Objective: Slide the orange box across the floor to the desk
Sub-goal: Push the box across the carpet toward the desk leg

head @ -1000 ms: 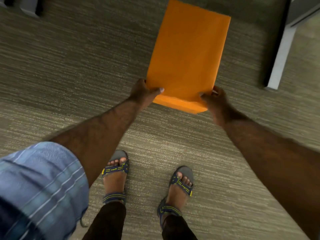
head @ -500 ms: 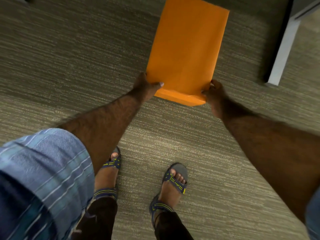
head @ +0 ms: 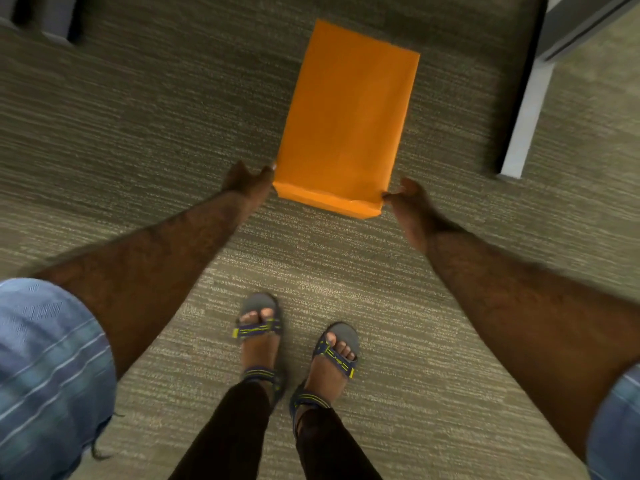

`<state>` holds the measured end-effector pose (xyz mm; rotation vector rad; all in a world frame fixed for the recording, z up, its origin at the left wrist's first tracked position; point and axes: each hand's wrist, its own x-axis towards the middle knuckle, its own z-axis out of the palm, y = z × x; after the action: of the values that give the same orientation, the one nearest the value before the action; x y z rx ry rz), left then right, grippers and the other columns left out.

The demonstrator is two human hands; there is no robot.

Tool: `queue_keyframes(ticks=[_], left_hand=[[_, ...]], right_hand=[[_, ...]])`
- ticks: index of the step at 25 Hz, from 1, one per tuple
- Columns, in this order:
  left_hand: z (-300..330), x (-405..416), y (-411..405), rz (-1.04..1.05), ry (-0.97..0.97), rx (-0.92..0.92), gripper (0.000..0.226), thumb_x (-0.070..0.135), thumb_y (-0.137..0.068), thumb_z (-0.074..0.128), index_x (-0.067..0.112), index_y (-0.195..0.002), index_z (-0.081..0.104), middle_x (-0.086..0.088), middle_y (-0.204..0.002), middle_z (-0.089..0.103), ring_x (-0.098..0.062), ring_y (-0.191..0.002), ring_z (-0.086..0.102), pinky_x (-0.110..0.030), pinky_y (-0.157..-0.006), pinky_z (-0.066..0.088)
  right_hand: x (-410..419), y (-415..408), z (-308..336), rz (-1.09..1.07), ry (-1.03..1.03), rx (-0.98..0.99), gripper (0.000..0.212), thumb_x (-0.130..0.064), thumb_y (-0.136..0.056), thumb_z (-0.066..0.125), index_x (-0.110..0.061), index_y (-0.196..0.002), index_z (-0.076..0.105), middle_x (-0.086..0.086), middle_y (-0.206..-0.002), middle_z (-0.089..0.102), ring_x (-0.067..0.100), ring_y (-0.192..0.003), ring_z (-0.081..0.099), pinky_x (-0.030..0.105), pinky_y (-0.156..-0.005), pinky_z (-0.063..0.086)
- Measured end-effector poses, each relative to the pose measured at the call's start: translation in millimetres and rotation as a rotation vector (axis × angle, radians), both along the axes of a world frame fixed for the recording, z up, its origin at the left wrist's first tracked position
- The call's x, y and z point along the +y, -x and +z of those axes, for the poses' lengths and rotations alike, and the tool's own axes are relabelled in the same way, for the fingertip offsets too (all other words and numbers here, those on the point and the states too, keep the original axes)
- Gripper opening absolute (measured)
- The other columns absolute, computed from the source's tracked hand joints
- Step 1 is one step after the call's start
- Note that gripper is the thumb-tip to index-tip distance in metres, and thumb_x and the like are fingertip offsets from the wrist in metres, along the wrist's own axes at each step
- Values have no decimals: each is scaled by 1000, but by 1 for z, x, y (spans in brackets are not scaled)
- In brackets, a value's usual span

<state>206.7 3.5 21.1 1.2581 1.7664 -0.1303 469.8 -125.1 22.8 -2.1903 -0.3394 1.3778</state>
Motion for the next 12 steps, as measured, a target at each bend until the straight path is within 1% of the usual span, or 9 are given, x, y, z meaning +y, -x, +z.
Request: queue_keyframes(ticks=[2, 4, 5, 6, 7, 8, 9, 10, 12], left_hand=[[3, -1, 5, -28, 1, 28, 85, 70, -94, 45, 18, -158, 23, -14, -164, 26, -39, -142, 38, -53, -112, 40], [6, 1, -1, -61, 13, 2, 87, 72, -93, 42, 17, -158, 23, -15, -162, 29, -38, -139, 42, -49, -110, 42], [7, 2, -6, -51, 21, -15, 86, 72, -94, 41, 14, -156, 27, -16, -159, 34, -37, -136, 46, -45, -106, 45], [14, 2, -10, -61, 13, -36, 80, 70, -97, 39, 10, -151, 37, -17, -152, 43, -32, -128, 53, -38, -99, 48], [15, 1, -14, -74, -5, -52, 72, 67, -99, 37, 7, -139, 48, -17, -139, 54, -27, -117, 59, -33, -90, 49], [16, -1, -19, -105, -29, -73, 65, 64, -101, 36, 9, -131, 54, -16, -131, 59, -25, -110, 61, -32, -86, 50], [18, -5, -26, -121, -49, -83, 67, 64, -102, 36, 9, -136, 51, -16, -136, 56, -27, -116, 59, -35, -91, 50], [17, -7, -33, -130, -58, -80, 73, 65, -101, 37, 8, -147, 42, -17, -147, 48, -31, -127, 54, -39, -99, 48], [8, -8, -45, -108, -65, -75, 81, 66, -99, 39, 7, -155, 31, -16, -156, 40, -35, -136, 46, -40, -103, 44]], right_hand=[[-15, -1, 8, 16, 0, 4, 81, -26, -104, 70, -17, -172, 25, 12, -174, 41, 34, -153, 47, 47, -114, 43], [-25, -7, 8, -4, 5, 34, 86, -32, -102, 73, -20, -172, 25, 11, -175, 39, 34, -153, 46, 53, -117, 42], [-28, -8, 10, -21, 2, 42, 87, -36, -101, 74, -22, -172, 25, 10, -176, 39, 35, -153, 46, 54, -118, 42], [-29, -7, 13, -23, -7, 41, 88, -39, -100, 75, -23, -172, 26, 9, -176, 39, 34, -153, 47, 54, -118, 42], [-30, -6, 14, -34, -30, 41, 89, -42, -99, 76, -23, -172, 27, 9, -176, 39, 34, -153, 47, 54, -117, 42], [-30, -7, 16, -36, -43, 41, 90, -44, -98, 76, -23, -172, 27, 9, -176, 39, 34, -153, 47, 53, -117, 42], [-29, -8, 16, -40, -55, 35, 92, -46, -98, 76, -22, -172, 27, 9, -176, 39, 34, -153, 47, 52, -116, 42], [-29, -11, 14, -44, -75, 30, 93, -48, -97, 76, -21, -172, 27, 10, -175, 39, 33, -153, 47, 50, -115, 42], [-28, -12, 5, -35, -116, 55, 97, -53, -96, 76, -20, -172, 26, 11, -176, 38, 33, -154, 46, 48, -114, 42]])
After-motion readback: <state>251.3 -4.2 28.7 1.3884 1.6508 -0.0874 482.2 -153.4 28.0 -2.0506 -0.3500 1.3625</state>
